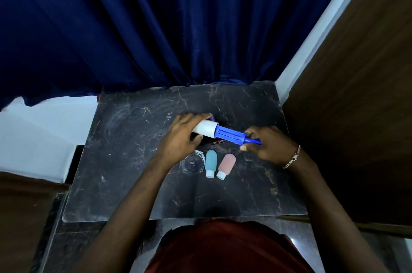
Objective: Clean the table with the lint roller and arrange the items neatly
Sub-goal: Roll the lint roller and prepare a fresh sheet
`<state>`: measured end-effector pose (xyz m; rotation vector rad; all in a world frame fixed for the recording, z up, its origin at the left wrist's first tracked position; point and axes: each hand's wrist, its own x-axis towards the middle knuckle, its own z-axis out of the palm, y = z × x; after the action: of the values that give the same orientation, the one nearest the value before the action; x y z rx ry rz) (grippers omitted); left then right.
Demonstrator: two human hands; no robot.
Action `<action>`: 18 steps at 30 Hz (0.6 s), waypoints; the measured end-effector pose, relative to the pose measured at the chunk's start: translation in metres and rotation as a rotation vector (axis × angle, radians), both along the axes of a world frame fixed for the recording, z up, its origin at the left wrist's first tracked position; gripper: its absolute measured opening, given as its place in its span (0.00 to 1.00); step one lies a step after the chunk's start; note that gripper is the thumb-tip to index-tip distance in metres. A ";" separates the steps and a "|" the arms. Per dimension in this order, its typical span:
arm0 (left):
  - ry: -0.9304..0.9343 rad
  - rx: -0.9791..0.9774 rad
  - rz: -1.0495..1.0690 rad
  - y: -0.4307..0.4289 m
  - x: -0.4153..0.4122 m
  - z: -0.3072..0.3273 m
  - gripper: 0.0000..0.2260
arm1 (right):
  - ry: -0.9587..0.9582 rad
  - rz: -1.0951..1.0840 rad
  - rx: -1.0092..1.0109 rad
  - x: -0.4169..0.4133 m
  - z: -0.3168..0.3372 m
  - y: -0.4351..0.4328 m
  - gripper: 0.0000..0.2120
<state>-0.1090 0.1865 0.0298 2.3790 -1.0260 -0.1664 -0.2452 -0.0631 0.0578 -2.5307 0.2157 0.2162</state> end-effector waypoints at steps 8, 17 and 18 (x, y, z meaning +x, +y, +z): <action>0.106 -0.050 0.120 0.004 0.002 -0.001 0.34 | 0.047 0.003 0.029 0.002 0.001 0.002 0.11; 0.315 -0.139 0.388 0.008 0.007 -0.004 0.41 | 0.044 0.020 0.045 0.002 -0.002 0.006 0.15; 0.320 -0.141 0.386 0.009 0.007 -0.004 0.41 | 0.045 0.023 0.048 0.002 -0.002 0.006 0.16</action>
<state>-0.1025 0.1957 0.0255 2.2755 -0.4081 -0.3079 -0.2431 -0.0567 0.0557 -2.4832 0.1967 0.2841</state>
